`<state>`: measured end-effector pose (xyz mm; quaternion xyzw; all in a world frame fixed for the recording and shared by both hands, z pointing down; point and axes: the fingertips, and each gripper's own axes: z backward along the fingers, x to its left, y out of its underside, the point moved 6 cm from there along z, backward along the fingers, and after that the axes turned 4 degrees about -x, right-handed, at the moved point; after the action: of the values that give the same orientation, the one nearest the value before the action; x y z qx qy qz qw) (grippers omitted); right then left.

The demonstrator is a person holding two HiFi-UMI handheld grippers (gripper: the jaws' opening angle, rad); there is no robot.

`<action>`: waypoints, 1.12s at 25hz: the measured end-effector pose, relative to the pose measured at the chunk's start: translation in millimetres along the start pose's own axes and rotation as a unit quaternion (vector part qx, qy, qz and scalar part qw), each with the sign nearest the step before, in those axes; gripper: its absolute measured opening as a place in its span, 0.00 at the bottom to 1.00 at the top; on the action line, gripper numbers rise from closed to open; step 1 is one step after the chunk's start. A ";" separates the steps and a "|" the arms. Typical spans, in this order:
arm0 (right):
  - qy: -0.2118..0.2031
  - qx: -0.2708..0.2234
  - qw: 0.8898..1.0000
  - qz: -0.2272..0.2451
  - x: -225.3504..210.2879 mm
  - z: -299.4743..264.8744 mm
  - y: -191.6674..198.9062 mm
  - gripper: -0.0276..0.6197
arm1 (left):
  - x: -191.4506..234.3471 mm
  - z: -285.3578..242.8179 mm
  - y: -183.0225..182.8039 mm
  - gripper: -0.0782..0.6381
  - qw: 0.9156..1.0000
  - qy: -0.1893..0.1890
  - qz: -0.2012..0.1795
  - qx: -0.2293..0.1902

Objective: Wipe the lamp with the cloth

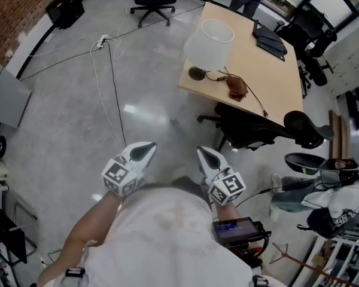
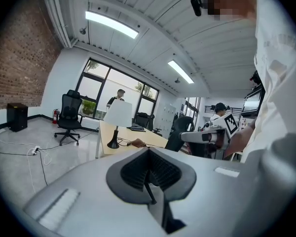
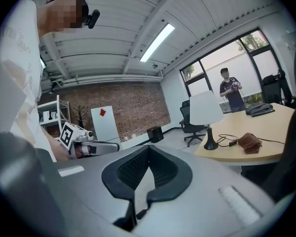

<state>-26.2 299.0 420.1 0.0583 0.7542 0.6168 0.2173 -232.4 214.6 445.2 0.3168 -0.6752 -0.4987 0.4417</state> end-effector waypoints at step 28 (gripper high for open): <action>0.061 0.042 0.997 0.028 -177.3 -16.7 -1.8 0.06 | 6.3 -212.8 -21.6 0.11 0.993 0.049 -0.052 0.091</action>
<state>126.8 220.4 466.1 0.0510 0.7890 0.5932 0.1513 -41.0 118.8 450.4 0.4143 -0.6780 -0.4415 0.4169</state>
